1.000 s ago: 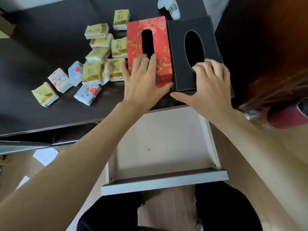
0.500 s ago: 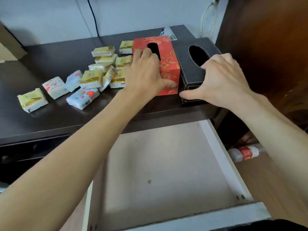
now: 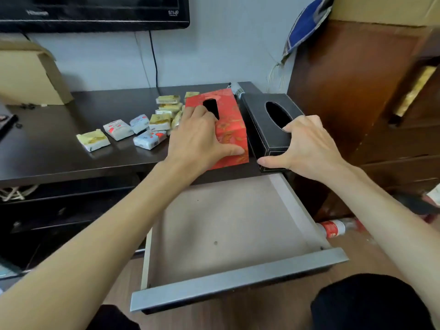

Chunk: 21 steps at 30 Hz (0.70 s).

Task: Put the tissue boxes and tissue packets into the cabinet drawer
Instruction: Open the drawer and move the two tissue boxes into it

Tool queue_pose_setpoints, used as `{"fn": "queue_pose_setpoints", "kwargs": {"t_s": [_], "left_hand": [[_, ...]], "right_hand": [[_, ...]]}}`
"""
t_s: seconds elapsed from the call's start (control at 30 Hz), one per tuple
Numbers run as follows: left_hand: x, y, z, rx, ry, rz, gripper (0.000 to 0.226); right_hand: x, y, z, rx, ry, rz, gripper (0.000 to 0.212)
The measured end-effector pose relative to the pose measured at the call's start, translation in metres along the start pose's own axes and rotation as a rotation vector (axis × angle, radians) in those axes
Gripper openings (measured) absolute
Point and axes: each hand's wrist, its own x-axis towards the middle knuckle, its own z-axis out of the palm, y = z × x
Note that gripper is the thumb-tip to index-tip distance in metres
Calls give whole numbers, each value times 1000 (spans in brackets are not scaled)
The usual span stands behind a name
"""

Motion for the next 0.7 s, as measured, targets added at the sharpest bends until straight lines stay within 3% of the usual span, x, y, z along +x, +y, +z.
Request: {"fn": "queue_pose_setpoints", "kwargs": {"t_s": [0.2,0.43,0.7], "left_hand": [[-85,17,-19,-14,-61,-13,78],[-165,33,-26,17,-2,73,79],[-185,26,23,26,-263,-14,86]], "right_hand": [[-73,4,-12,43,-68,-55,97],[-151,8,-12,-30,-84,-120,100],[-166,19,15,39,-313,7,96]]}}
